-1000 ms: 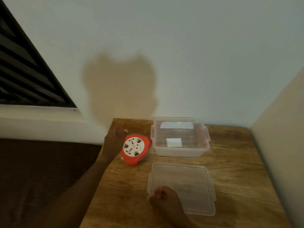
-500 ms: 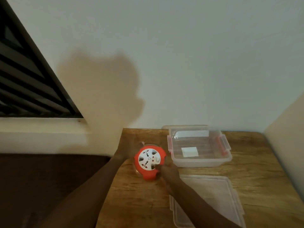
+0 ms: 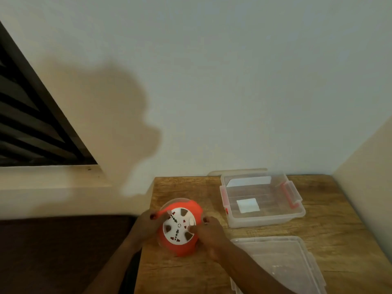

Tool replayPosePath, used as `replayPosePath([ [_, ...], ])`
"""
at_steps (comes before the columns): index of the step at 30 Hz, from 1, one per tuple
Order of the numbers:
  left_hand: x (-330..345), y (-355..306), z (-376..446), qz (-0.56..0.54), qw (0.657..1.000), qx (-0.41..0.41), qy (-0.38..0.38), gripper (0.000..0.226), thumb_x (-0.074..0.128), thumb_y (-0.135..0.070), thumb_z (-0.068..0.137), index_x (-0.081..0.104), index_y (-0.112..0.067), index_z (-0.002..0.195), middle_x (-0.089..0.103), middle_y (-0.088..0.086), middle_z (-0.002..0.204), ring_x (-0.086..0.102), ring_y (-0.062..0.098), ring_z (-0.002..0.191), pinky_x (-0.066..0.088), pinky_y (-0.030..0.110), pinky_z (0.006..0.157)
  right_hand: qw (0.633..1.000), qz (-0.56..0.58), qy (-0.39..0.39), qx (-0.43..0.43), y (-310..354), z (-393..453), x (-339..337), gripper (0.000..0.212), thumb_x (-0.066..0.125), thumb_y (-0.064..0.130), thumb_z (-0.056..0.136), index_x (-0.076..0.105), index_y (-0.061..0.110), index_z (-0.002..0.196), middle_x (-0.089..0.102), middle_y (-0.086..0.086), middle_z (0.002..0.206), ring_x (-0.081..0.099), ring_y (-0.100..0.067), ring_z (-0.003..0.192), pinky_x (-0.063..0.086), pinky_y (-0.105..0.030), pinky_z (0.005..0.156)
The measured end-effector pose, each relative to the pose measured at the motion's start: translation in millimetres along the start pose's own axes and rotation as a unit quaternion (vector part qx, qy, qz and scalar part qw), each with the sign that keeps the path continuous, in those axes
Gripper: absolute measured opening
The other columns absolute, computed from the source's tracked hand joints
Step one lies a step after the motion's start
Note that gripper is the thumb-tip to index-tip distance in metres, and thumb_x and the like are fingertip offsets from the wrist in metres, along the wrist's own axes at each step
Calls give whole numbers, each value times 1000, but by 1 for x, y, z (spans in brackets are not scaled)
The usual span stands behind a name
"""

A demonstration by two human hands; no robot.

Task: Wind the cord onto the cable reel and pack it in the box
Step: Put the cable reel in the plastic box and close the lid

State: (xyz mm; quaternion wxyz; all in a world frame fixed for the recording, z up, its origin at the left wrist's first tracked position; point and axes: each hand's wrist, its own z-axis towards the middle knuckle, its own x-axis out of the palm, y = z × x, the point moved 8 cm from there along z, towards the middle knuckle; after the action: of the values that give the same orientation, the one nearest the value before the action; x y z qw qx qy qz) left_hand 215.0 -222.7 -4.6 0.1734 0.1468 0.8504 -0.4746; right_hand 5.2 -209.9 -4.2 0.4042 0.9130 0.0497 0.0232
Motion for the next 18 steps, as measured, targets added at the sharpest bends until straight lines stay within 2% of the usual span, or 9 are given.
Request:
replayPosePath([
  [3, -17, -9, -7, -95, 994, -10, -50, 36, 68, -46, 94, 63, -12, 108, 75, 8, 102, 76, 24, 88, 62, 34, 67, 999, -11, 26, -41, 31, -16, 10, 52, 79, 11, 73, 57, 18, 120, 68, -3, 113, 67, -22, 100, 61, -41, 74],
  [7, -30, -44, -7, -131, 988, 19, -80, 41, 70, -46, 92, 63, -12, 115, 75, 8, 105, 76, 28, 90, 64, 39, 72, 994, -25, 51, -90, 74, -37, 2, 46, 73, 14, 82, 52, 20, 123, 64, -3, 119, 64, -25, 106, 60, -38, 76],
  [9, -20, -70, -9, -137, 988, 45, -59, 43, 77, -43, 87, 65, -16, 117, 77, 7, 106, 77, 27, 91, 65, 42, 75, 992, -33, 32, -117, 91, -43, -20, 50, 73, 16, 83, 50, 17, 128, 64, -4, 119, 65, -24, 103, 61, -37, 73],
  [11, -1, -98, -14, -140, 986, 84, -31, 40, 86, -31, 80, 68, -21, 114, 78, 4, 106, 78, 24, 91, 66, 42, 76, 992, -28, 2, -126, 101, -44, -53, 50, 73, 18, 83, 51, 14, 128, 66, -4, 116, 67, -21, 96, 61, -34, 68],
  [14, 38, -142, -23, -121, 982, 145, -27, 42, 90, -18, 75, 69, -24, 110, 78, -1, 103, 77, 23, 90, 66, 35, 69, 991, 4, -23, -129, 104, -43, -112, 54, 73, 21, 82, 49, 12, 130, 66, -5, 115, 68, -19, 92, 58, -29, 63],
  [16, 70, -165, -26, -124, 981, 148, -9, 47, 87, -12, 78, 65, -21, 119, 77, 0, 106, 76, 22, 92, 66, 32, 68, 992, 23, -27, -124, 103, -44, -147, 57, 74, 22, 82, 49, 13, 133, 66, -5, 114, 69, -19, 90, 59, -30, 64],
  [18, 105, -183, -22, -123, 983, 139, 14, 54, 87, -10, 78, 62, -18, 126, 76, 4, 113, 76, 25, 97, 66, 38, 74, 992, 41, -31, -119, 100, -45, -180, 49, 73, 18, 83, 52, 13, 128, 68, -4, 109, 70, -18, 85, 58, -29, 59],
])
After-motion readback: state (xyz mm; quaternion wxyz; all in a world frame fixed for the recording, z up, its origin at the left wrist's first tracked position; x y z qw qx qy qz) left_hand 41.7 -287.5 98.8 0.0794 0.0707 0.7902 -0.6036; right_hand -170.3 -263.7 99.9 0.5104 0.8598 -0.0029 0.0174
